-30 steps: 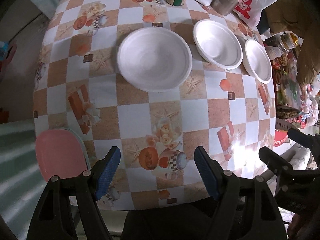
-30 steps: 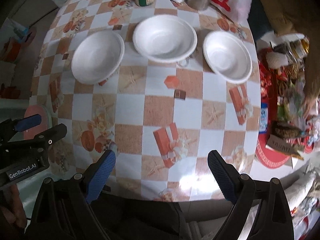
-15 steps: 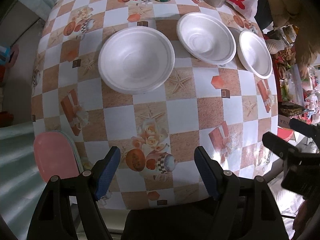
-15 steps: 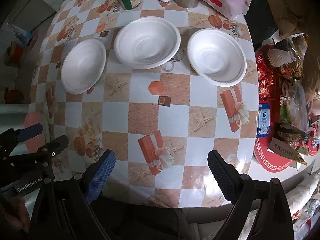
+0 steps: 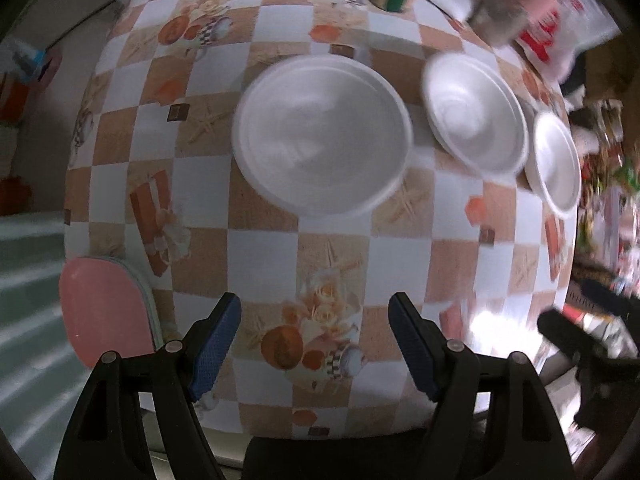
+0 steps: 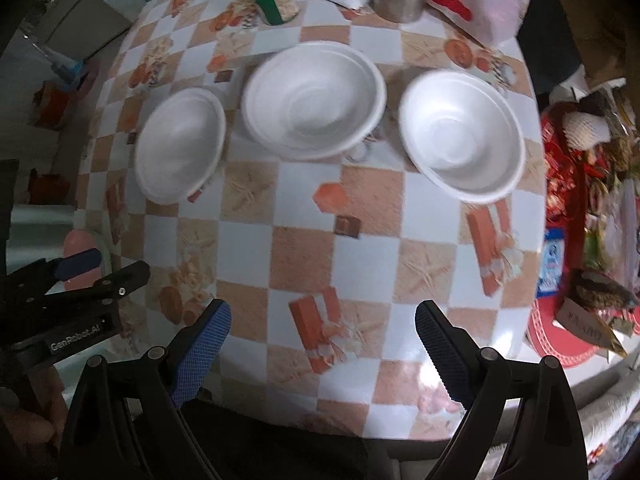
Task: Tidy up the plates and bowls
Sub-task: 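Grasp the rim of a white bowl with the left tool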
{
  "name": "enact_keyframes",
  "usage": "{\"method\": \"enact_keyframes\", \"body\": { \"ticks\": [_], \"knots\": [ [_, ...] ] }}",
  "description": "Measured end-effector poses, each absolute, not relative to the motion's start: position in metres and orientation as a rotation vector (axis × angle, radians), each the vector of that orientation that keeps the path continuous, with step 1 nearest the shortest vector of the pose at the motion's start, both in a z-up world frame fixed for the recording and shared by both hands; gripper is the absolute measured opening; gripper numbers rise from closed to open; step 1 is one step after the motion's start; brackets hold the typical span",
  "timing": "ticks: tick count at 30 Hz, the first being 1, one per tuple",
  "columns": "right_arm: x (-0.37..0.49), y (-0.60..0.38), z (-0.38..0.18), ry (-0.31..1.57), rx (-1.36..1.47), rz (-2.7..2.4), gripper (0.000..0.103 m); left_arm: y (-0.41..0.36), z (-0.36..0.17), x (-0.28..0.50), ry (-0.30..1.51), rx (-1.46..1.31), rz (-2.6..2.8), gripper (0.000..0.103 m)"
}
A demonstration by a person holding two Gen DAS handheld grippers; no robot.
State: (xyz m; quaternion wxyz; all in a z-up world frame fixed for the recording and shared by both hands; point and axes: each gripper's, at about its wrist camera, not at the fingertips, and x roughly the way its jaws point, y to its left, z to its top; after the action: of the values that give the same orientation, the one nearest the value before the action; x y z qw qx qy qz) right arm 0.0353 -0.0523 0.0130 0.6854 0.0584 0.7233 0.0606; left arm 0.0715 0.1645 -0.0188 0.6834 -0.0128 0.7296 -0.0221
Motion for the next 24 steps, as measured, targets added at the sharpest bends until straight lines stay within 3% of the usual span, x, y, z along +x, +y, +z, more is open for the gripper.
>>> {"method": "enact_keyframes", "body": {
  "ticks": [10, 18, 20, 21, 24],
  "knots": [
    [0.031, -0.040, 0.006, 1.663, 0.074, 0.154, 0.094, 0.197, -0.046, 0.127, 1.595, -0.095, 0.085, 0.079],
    [0.015, -0.058, 0.004, 1.698, 0.046, 0.092, 0.094, 0.217, -0.089, 0.162, 1.676, -0.147, 0.124, 0.079],
    [0.012, -0.062, 0.004, 1.708, 0.043, 0.073, 0.094, 0.214, -0.096, 0.165, 1.684, -0.124, 0.096, 0.056],
    [0.010, -0.064, 0.004, 1.711, 0.040, 0.066, 0.094, 0.213, -0.099, 0.166, 1.695, -0.117, 0.077, 0.024],
    [0.006, -0.065, 0.004, 1.719, 0.036, 0.056, 0.094, 0.213, -0.097, 0.163, 1.676, -0.125, 0.050, 0.021]
  ]
}}
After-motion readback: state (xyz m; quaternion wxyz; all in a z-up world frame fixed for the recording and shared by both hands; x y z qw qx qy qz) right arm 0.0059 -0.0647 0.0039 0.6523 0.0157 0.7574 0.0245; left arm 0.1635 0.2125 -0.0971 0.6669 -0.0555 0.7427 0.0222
